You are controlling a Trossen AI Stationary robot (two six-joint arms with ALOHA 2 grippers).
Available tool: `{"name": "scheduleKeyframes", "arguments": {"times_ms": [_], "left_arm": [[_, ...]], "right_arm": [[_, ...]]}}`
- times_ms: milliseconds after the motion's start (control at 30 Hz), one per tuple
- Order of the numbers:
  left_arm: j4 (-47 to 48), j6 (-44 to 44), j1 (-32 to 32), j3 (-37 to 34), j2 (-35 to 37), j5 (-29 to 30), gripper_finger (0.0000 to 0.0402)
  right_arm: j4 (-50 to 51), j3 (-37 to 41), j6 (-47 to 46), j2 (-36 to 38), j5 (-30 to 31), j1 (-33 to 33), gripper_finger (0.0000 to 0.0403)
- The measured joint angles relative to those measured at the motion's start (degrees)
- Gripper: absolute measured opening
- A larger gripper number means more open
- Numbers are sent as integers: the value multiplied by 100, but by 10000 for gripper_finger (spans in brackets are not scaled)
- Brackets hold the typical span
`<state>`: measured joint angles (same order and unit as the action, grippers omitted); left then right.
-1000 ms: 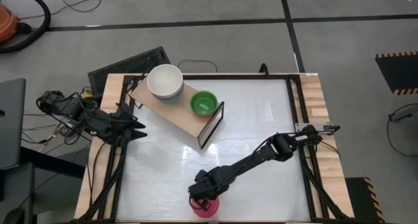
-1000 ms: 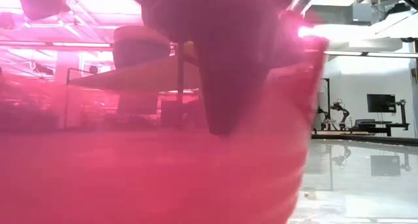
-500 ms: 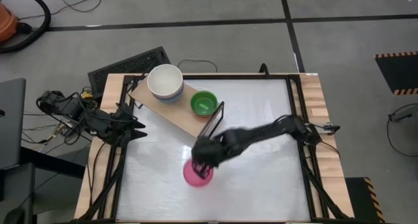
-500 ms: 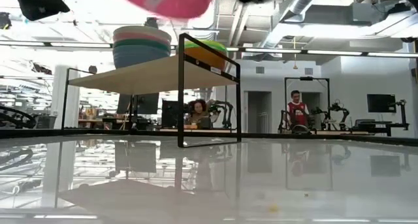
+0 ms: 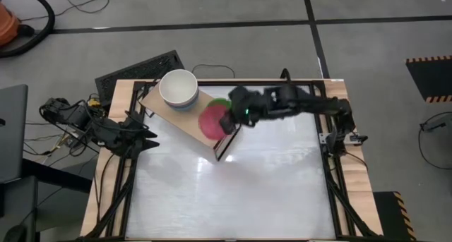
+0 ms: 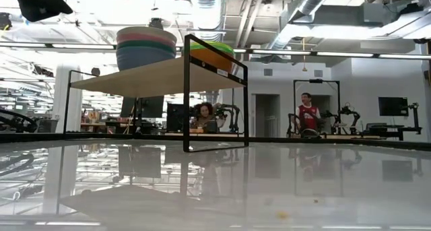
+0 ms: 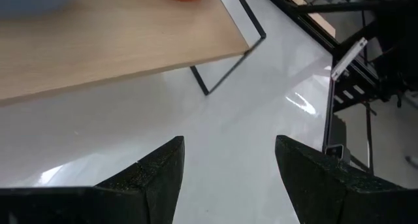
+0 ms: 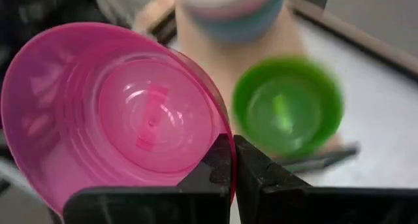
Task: Place and stack bowls onto a shelf
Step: Stack the pink transparent bowl on top of the green transparent bowl on the shelf
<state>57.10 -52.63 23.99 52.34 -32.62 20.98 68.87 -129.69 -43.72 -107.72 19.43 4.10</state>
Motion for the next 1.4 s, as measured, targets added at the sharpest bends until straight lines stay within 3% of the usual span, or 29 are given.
{"name": "scheduleKeyframes", "arguments": {"times_ms": [200,600,900,1400], "left_arm": [[0,-166,-2,0,-2,242,226],[48,-601,-2,0,-2,830,226],[48,-829,-2,0,-1,985,226],[48,-883,-2,0,-1,984,226]], "right_arm": [[-366,-9,715,173,2,-661,22],[-270,7,1733,-163,-739,-1717,22],[622,2,1752,-661,-1278,-2029,22],[743,4,1980,-793,-1890,-2236,22]]}}
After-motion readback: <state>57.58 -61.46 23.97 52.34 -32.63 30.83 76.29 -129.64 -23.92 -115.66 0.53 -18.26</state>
